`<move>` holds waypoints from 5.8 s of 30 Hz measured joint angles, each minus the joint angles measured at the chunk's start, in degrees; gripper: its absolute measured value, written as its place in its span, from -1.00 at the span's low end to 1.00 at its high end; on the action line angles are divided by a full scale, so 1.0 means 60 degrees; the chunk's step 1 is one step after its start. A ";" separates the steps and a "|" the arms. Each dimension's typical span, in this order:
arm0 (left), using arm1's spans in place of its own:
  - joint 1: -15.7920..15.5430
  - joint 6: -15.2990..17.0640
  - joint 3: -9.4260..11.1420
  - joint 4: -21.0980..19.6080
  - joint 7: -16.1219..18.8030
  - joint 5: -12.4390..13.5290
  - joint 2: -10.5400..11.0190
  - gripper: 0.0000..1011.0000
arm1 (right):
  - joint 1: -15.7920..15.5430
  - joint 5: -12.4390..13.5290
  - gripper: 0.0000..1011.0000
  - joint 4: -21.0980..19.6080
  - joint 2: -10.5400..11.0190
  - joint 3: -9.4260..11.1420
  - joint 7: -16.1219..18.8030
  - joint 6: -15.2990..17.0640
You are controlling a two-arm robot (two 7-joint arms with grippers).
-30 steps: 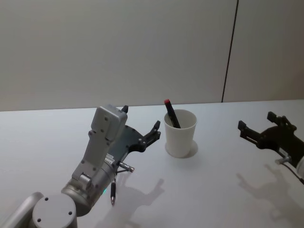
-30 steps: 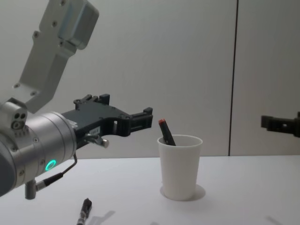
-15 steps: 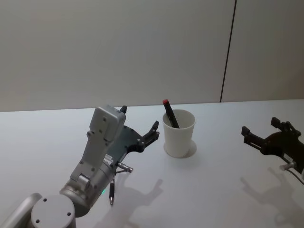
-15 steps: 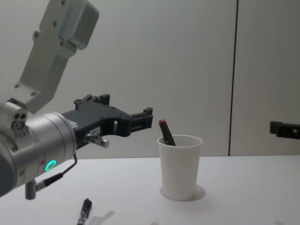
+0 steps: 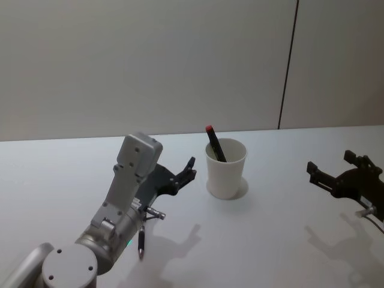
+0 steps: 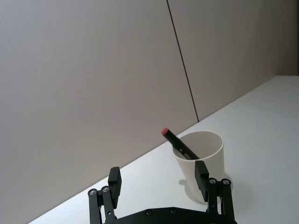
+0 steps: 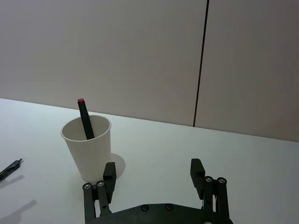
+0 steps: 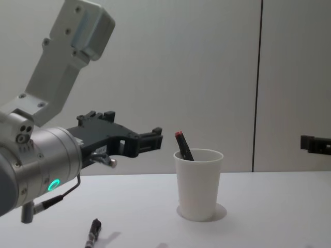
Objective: Place the pen into the pen holder.
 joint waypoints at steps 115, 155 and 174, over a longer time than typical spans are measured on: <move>0.0137 0.6468 -0.1263 0.0483 0.2343 -0.2425 -0.1330 0.30 | -0.0051 0.0016 0.98 -0.0056 0.0033 0.0015 -0.0011 0.0026; 0.0150 0.6688 -0.1457 0.0581 0.1925 -0.1984 -0.1537 -0.60 | -0.0051 0.0016 0.98 -0.0057 0.0033 0.0015 -0.0011 0.0027; -0.0015 0.5971 -0.1630 0.0613 0.1550 -0.1519 -0.1548 -0.74 | -0.0051 0.0016 0.98 -0.0056 0.0033 0.0015 -0.0011 0.0027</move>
